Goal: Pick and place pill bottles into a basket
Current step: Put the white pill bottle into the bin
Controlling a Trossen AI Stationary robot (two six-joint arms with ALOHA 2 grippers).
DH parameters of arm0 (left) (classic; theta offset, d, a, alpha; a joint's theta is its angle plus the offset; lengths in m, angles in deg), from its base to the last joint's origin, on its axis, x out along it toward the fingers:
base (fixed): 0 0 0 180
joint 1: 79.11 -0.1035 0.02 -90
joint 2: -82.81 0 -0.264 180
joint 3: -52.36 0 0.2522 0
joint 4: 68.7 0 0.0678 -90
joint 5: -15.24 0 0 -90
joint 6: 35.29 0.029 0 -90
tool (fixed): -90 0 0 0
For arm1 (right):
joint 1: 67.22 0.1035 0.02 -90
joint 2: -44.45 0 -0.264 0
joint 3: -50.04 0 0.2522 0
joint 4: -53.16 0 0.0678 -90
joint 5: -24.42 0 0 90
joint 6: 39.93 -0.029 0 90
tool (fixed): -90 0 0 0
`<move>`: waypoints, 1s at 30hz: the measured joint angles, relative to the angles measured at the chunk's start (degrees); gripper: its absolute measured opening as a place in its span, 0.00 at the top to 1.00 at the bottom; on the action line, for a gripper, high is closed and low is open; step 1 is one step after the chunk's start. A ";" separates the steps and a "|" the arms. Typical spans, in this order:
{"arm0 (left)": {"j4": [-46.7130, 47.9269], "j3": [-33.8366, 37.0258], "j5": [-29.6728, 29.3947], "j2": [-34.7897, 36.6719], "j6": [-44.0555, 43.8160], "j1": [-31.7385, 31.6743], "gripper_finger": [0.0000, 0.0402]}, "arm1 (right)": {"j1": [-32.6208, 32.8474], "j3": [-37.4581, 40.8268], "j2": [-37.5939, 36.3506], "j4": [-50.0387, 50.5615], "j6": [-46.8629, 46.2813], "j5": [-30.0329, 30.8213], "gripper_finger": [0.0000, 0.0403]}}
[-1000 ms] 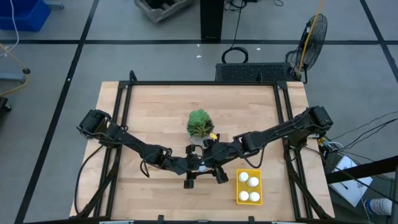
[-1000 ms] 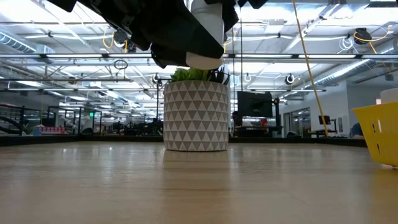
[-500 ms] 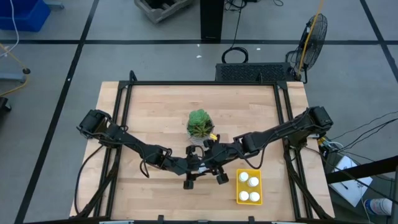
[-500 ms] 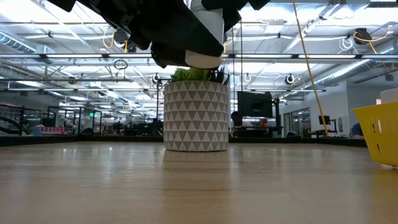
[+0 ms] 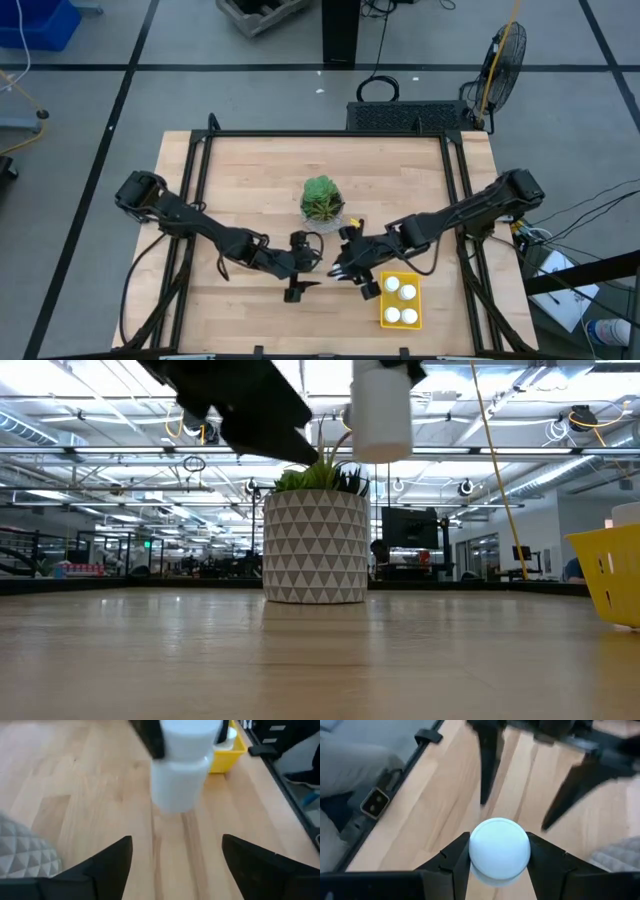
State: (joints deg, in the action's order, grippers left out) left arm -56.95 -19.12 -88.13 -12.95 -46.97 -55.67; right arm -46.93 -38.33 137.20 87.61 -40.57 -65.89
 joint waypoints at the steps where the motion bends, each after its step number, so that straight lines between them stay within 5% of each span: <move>1: 0.76 0.02 -0.11 0.48 -0.83 0.11 0.21 | 0.53 0.00 -0.63 1.02 -0.03 1.04 0.63; 12: 9.46 0.00 -2.14 1.96 -6.21 3.46 0.23 | 10.50 0.00 -4.21 12.60 -7.98 14.19 0.63; 30: 9.35 0.00 -6.27 1.92 -9.56 9.25 0.24 | 26.25 0.16 -4.17 20.33 -25.96 33.19 0.63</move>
State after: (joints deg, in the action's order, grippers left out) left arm -47.60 -19.12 -94.40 -11.03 -56.53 -46.43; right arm -20.68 -38.17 133.03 107.94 -66.53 -32.70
